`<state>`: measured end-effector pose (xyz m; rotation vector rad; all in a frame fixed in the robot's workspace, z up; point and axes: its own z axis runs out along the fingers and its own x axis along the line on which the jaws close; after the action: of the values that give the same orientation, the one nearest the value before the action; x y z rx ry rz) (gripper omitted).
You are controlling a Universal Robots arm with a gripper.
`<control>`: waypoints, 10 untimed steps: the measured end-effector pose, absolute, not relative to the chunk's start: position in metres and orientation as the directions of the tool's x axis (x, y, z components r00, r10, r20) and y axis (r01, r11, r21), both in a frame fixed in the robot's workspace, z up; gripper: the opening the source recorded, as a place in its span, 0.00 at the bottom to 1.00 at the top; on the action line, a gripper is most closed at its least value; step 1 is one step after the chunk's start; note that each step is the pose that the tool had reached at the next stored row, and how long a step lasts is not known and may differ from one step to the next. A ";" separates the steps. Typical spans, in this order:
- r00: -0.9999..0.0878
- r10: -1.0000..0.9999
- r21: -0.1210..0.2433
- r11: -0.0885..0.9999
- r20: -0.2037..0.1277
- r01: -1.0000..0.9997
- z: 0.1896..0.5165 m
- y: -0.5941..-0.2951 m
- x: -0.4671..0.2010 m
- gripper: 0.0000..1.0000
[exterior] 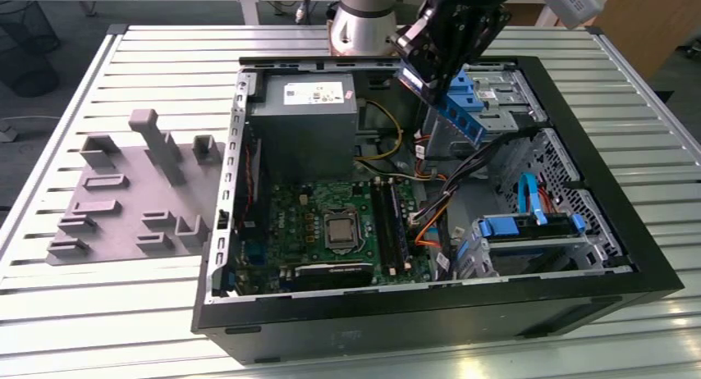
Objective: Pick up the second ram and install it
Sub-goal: 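Insert the second ram into the second slot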
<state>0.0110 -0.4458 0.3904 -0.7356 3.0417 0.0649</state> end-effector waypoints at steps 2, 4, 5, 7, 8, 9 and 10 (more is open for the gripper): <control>-0.891 -0.453 0.038 0.890 -0.021 -0.454 0.390 -0.446 0.011 0.14; -0.893 -0.450 0.038 0.892 -0.021 -0.450 0.390 -0.446 0.011 0.14; -0.894 -0.448 0.038 0.893 -0.021 -0.449 0.390 -0.446 0.011 0.14; -0.895 -0.445 0.038 0.895 -0.021 -0.445 0.390 -0.446 0.011 0.14; -0.896 -0.443 0.038 0.895 -0.021 -0.444 0.390 -0.446 0.011 0.14; -0.897 -0.442 0.038 0.896 -0.021 -0.442 0.390 -0.446 0.011 0.14; -0.898 -0.440 0.038 0.897 -0.021 -0.440 0.390 -0.446 0.011 0.14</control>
<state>0.0110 -0.4458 0.3904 -0.7071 3.0480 0.0648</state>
